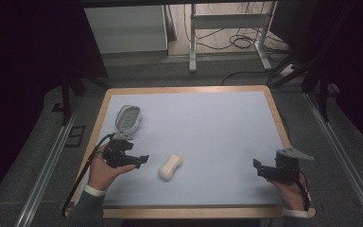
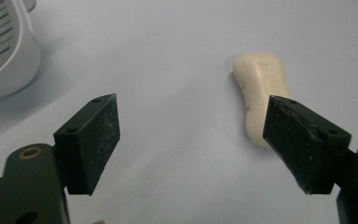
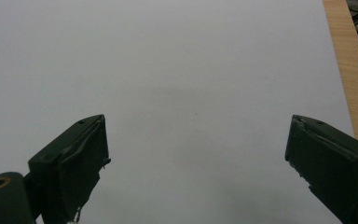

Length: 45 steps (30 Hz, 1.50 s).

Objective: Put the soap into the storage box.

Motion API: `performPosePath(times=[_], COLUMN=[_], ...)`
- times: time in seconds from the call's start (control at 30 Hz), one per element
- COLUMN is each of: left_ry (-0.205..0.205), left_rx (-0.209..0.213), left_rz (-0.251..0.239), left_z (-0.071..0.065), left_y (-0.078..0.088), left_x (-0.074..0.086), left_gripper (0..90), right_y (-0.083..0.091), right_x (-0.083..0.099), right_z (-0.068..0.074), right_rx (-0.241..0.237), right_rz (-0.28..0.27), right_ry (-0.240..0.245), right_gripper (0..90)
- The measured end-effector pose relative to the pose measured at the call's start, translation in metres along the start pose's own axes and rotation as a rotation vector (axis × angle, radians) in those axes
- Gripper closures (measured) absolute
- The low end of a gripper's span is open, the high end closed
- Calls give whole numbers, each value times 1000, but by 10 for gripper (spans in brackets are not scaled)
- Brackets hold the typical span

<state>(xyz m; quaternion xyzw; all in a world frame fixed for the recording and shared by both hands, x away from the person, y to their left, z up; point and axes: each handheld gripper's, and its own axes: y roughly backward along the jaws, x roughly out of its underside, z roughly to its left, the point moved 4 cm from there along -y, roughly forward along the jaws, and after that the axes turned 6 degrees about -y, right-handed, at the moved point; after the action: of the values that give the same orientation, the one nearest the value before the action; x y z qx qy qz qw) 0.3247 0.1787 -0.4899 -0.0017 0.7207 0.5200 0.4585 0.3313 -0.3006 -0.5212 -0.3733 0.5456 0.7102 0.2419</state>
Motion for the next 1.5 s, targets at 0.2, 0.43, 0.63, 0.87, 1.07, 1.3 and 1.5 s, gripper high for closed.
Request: performPosePath(times=[0.2,0.43,0.63,0.87,1.07,1.3,1.5], left_ry=[-22,-42,-50,-72,-90,-109,-97], left_rx=[10,35,29,38,52,66,68], left_rz=[16,44,65,104,132,180,215], left_z=[-6,-19,-24,-35,-45,-56,-61], left_y=[-4,-15,-18,-28,-38,-55,-70], left_x=[-8,-18,-24,-27,-33,-37,-39], left_gripper=[186,179,180,181,178,171,177], right_y=[0,0,-2,-1,-2,-3,-3], right_x=[1,2,3,3,3,4,4], right_z=[-2,-2,-3,-3,-3,-4,-3], right_rx=[5,10,16,16,20,22,21], right_rz=[2,7,13,13,14,20,23], right_ry=[-5,1,4,6,1,0,-2], right_gripper=[57,57,57,57,57,57,57])
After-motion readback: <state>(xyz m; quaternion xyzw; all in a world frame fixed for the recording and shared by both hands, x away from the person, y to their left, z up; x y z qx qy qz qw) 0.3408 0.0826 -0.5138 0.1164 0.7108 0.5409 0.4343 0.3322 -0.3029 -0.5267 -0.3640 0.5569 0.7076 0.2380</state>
